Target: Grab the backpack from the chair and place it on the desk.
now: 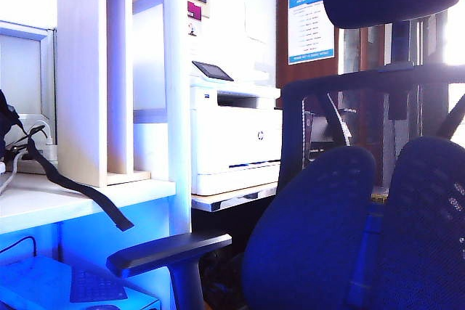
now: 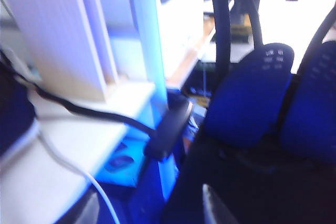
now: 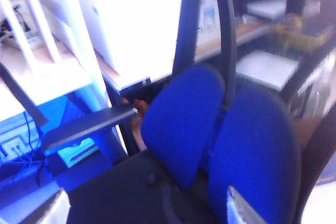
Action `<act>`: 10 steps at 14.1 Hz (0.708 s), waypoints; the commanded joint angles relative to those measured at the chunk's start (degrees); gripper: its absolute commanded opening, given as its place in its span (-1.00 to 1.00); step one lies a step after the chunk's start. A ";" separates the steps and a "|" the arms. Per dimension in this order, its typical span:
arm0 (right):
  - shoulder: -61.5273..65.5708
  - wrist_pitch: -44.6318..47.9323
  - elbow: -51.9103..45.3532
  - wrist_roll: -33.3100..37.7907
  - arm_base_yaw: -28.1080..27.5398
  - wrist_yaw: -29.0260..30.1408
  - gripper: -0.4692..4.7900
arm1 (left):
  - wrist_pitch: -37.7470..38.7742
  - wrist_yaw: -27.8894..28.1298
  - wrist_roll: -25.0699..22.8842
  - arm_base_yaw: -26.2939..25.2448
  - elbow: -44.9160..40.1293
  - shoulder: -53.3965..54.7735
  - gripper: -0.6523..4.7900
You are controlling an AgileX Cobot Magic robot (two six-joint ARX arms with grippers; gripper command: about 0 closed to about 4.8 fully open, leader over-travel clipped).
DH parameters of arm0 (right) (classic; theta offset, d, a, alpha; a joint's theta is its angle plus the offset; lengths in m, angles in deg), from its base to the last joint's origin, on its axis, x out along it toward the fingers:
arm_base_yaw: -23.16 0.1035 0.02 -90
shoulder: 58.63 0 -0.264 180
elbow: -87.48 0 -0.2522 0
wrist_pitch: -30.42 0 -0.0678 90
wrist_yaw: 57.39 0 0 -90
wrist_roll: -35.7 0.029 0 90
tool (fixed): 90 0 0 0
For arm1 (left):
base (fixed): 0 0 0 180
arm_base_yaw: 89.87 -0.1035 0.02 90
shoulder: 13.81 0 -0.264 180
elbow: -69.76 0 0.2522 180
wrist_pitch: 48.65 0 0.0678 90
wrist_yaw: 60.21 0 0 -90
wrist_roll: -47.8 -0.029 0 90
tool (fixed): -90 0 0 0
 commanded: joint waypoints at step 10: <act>-0.07 16.85 -17.49 -0.83 0.04 -4.63 0.53 | -22.49 9.14 13.40 -0.07 -18.32 -0.02 -0.02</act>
